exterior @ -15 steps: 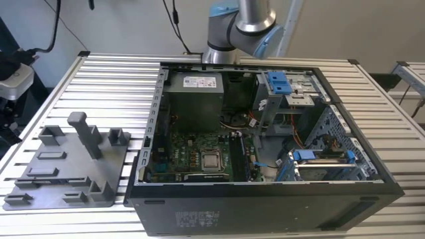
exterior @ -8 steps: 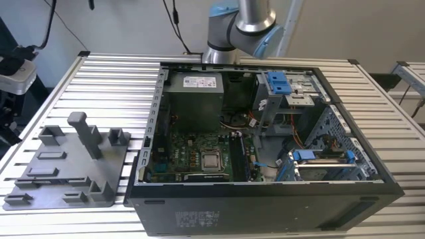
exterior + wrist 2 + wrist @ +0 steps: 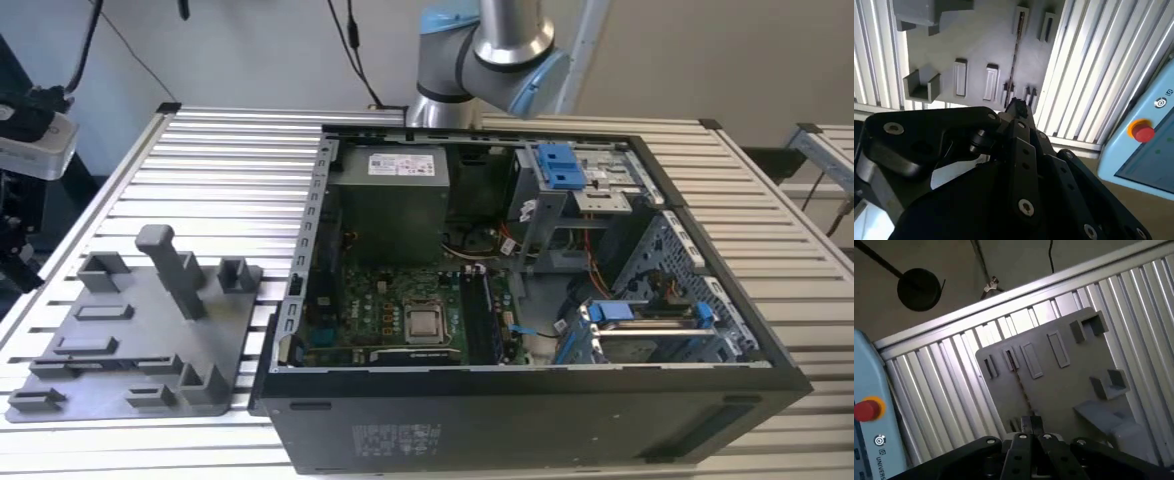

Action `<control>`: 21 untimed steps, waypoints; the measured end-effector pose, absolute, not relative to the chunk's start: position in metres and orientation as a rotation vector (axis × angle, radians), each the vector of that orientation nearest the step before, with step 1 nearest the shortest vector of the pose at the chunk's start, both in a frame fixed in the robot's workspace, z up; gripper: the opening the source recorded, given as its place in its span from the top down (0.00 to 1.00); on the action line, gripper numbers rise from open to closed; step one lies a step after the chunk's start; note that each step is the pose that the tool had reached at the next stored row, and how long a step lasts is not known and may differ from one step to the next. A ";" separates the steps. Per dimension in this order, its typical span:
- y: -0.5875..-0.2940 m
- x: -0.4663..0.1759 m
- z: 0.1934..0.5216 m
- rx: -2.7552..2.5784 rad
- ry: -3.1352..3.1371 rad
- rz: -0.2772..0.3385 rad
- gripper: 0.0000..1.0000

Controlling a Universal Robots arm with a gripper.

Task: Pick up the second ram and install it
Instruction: 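Pick up the second ram and move it above second insertion slot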

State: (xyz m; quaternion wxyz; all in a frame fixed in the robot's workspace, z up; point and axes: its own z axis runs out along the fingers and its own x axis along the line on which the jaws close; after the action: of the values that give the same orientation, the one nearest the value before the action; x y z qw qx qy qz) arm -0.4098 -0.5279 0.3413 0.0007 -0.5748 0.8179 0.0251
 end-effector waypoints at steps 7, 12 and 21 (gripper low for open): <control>-0.528 -0.410 0.341 -1.963 2.448 0.073 0.89; -0.528 -0.410 0.340 -2.058 2.359 0.062 0.89; -0.528 -0.410 0.340 -2.158 2.263 0.055 0.89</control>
State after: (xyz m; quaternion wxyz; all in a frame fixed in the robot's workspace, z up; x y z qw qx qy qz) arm -0.4098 -0.5279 0.3399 0.0069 -0.6900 0.7236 0.0176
